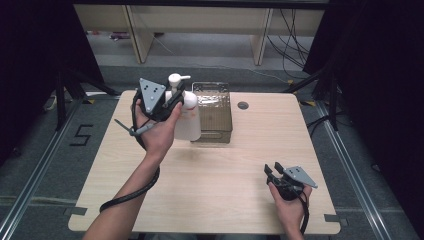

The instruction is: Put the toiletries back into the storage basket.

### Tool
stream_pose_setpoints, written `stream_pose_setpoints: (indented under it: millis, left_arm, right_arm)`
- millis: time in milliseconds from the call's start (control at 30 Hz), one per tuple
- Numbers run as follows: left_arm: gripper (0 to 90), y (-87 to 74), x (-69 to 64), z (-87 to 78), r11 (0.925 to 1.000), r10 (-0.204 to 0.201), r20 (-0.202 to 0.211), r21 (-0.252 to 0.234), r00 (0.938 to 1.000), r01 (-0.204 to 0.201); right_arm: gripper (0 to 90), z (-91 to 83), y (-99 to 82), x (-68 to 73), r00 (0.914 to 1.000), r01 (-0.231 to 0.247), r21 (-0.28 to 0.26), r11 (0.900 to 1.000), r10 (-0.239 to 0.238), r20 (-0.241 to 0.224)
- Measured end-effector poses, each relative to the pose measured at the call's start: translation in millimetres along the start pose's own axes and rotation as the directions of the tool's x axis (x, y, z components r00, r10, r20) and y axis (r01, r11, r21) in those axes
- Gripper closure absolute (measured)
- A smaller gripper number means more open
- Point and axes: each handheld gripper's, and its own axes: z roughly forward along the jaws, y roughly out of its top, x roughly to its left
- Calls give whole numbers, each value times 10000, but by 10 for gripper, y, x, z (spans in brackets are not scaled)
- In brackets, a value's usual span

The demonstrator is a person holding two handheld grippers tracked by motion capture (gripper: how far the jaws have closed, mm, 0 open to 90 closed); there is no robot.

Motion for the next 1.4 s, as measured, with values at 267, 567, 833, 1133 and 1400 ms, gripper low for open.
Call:
stream_pose_setpoints:
  millis: [267, 567, 833, 1133, 1400]
  left_arm:
    - [593, 17, -17, 53, 9997, 215, 141, -106, 9997, -214]
    - [593, 37, -64, 110, 9994, 270, 180, -221, 9995, -266]
    - [593, 51, -100, 168, 9990, 371, 311, -279, 9988, -363]
    - [592, 63, -136, 226, 9989, 393, 386, -261, 9985, -383]
    - [593, 100, -194, 283, 9987, 406, 486, -318, 9980, -391]
  right_arm:
    - [564, 7, -3, 3, 9999, -53, -87, 9999, 52, -88]
    - [565, 6, -4, 5, 10000, -46, -86, 10000, 45, -65]
    - [564, 6, -4, 5, 10000, -46, -86, 10000, 46, -75]
    - [564, 4, -4, 3, 10000, -29, -76, 10000, 28, -80]
    - [564, 4, -4, 4, 10000, -32, -79, 10000, 32, -91]
